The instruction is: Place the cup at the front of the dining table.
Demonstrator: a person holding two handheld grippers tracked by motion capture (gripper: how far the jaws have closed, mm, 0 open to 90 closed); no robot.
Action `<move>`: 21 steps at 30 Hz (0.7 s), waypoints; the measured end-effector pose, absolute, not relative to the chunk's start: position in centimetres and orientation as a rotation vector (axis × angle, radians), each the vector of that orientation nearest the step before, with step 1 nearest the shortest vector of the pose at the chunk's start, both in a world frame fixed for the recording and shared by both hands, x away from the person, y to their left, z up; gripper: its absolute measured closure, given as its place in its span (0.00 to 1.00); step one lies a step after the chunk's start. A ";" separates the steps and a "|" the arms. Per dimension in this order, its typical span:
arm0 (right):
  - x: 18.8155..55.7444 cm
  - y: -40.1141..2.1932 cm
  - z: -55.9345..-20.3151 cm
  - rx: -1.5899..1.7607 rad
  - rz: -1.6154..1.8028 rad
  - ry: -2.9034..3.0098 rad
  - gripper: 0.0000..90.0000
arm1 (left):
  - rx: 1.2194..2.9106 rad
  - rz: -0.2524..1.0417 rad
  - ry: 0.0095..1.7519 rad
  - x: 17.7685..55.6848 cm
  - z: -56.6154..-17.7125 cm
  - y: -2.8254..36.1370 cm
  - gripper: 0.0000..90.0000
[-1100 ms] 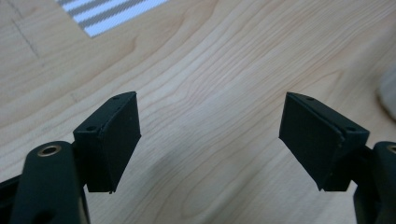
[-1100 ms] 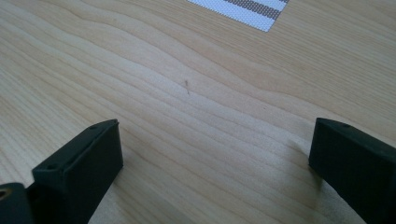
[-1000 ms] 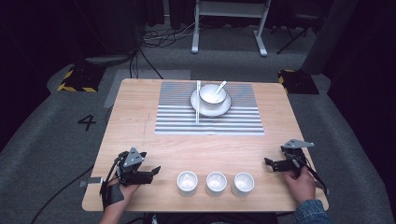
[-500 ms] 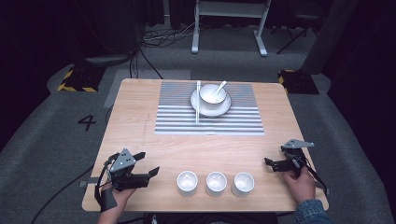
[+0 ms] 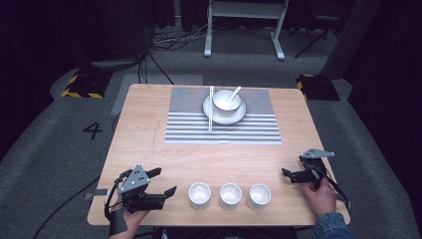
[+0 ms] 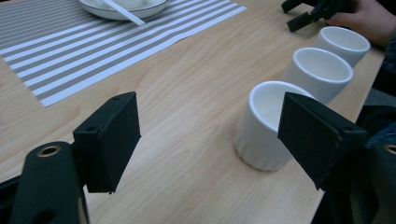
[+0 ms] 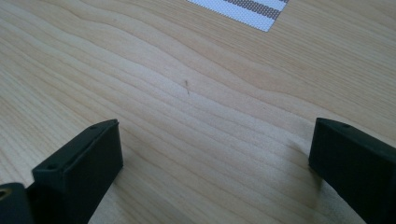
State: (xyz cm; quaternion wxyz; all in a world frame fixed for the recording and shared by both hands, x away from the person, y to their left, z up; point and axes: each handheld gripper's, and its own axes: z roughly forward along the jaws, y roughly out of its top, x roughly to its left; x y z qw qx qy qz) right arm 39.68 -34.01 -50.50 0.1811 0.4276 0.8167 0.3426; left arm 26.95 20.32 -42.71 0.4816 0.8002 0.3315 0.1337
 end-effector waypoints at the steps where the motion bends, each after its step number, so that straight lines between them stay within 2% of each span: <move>1: 39.7 -34.0 -50.5 1.208 0.968 2.306 0.03 | 1.952 0.320 0.795 26.8 -42.7 20.0 0.22; 9: 39.7 -34.0 -50.5 1.208 0.967 2.306 0.03 | 1.957 0.260 0.699 26.1 -43.2 16.7 0.19; 21: 39.7 -34.0 -50.5 1.208 0.968 2.306 0.03 | 1.987 0.206 0.727 26.8 -45.5 13.9 0.17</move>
